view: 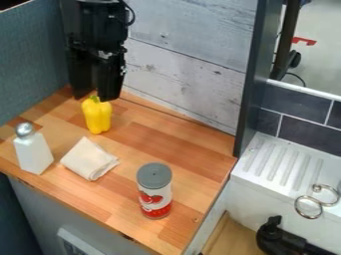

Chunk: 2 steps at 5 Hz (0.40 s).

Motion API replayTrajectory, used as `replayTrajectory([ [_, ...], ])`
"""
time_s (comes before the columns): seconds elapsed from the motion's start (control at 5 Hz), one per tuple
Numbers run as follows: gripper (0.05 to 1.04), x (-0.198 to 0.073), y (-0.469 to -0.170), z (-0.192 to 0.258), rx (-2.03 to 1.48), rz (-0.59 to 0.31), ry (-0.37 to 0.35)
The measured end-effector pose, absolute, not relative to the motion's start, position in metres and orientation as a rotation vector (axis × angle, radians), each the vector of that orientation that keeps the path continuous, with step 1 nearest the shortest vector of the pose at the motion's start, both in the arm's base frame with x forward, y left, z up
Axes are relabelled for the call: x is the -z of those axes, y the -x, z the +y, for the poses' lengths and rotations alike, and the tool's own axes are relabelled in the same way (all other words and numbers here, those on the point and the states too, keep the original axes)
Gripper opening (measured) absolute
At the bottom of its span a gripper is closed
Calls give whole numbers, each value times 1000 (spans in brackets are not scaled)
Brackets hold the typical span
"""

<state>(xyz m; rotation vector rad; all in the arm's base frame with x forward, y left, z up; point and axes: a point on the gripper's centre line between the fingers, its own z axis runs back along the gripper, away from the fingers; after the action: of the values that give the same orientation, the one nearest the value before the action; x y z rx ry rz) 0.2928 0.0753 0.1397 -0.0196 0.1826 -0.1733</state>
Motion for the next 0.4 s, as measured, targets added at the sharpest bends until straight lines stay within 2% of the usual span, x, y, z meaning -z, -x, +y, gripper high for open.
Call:
replayTrajectory([
  [0.4,1004,-119,-279,69,145,250,48],
])
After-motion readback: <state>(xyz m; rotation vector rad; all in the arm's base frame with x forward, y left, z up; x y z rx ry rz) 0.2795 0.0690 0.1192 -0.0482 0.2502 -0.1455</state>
